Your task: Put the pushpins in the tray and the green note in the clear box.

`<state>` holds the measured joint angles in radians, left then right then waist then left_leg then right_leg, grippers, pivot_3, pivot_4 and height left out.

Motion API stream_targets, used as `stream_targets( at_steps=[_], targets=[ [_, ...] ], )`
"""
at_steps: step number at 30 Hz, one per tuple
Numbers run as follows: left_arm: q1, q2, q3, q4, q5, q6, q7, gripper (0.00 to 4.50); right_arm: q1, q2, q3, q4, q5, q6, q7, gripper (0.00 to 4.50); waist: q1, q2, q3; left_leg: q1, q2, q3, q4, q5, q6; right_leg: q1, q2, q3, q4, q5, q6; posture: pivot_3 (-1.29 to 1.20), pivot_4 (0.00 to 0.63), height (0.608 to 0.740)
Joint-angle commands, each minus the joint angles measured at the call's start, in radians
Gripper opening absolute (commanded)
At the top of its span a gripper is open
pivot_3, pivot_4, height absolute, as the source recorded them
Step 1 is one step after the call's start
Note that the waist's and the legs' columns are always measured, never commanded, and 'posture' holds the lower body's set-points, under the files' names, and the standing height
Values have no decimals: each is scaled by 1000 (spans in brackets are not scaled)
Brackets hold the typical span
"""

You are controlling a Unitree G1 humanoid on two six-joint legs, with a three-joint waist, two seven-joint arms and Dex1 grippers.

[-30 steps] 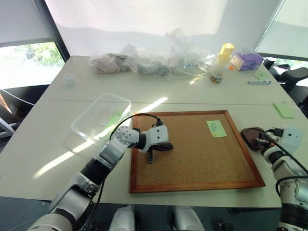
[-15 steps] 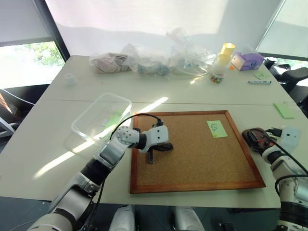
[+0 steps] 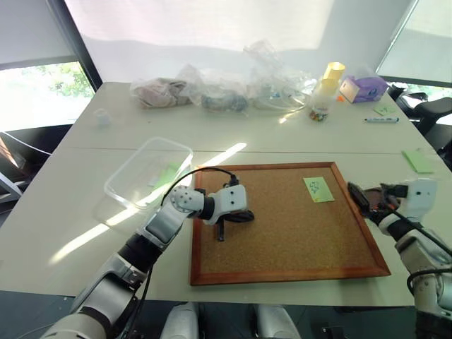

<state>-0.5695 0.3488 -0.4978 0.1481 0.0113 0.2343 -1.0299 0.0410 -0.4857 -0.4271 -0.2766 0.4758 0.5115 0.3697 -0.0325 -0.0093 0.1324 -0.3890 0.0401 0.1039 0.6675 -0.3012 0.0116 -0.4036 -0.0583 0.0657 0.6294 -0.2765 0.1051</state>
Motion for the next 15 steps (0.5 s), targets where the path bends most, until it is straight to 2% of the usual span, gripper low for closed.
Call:
stream_targets(
  at_steps=[1, 15],
  targets=[
    [29, 26, -35, 91, 64, 29, 12, 0, 4, 9, 50, -42, -9, -3, 10, 4477, -2, 0, 0, 0, 0, 0, 0, 0, 0, 0, 0, 0, 0, 0, 0, 0, 150, 740],
    [34, 29, -35, 83, 65, 28, 11, 0, -2, 77, 153, 3, -60, -32, -1, 4477, -7, 0, 0, -2, 0, 0, -1, 0, -1, -1, -5, -4, -1, 0, 0, 0, 150, 740]
  ],
)
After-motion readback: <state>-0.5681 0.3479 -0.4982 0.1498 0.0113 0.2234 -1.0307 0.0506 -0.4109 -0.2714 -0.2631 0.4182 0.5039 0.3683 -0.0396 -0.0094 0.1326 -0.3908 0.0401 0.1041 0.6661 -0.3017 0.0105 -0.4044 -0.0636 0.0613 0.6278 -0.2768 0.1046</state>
